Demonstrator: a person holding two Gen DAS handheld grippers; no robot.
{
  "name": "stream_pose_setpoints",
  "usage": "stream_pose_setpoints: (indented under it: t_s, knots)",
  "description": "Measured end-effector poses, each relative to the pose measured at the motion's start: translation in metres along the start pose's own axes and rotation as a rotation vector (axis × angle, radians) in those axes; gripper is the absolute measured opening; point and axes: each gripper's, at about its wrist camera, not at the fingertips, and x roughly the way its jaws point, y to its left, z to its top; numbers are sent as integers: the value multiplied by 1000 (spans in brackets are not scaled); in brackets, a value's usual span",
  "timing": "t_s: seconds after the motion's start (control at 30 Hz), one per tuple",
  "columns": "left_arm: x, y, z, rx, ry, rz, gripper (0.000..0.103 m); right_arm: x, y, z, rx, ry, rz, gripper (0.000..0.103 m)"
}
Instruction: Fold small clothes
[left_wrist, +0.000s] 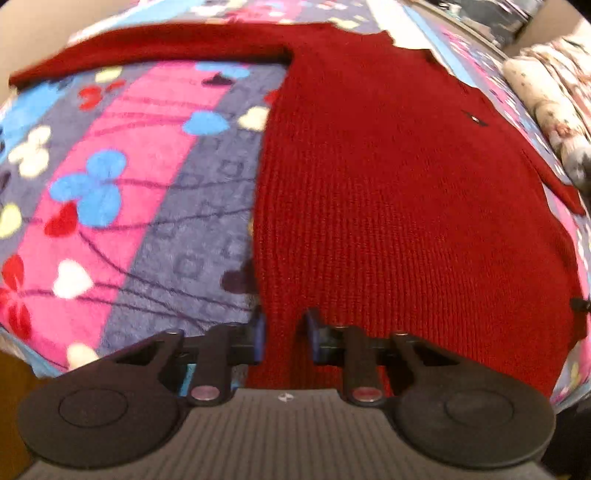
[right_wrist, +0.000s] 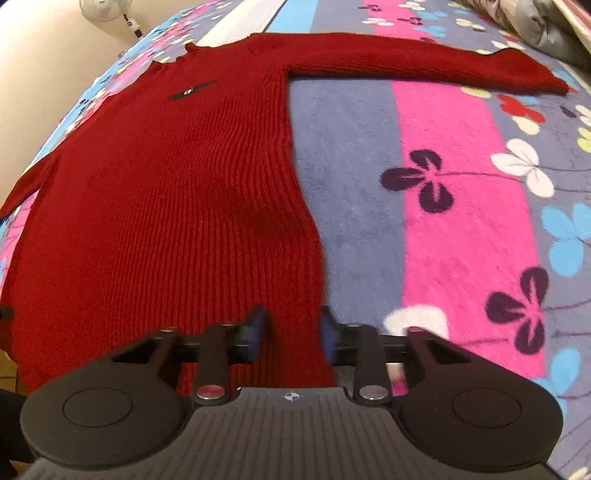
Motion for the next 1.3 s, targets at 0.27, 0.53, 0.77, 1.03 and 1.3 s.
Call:
stream_pose_setpoints:
  t_s: [0.27, 0.53, 0.77, 1.03, 1.3]
  knots:
    - [-61, -7, -17, 17, -198, -163, 10, -93, -19, 1, 131, -246, 93, 5]
    - [-33, -5, -28, 41, -37, -38, 11, -50, -31, -5, 151, -70, -106, 7]
    - [-46, -28, -26, 154, -173, -48, 33, -50, 0, -5, 19, -173, -78, 38]
    - [-22, -50, -27, 213, -90, 17, 44, -33, 10, -6, -22, -98, -114, 38]
    - [-70, -82, 9, 230, -375, 64, 80, -71, 18, 23, 15, -434, -58, 38]
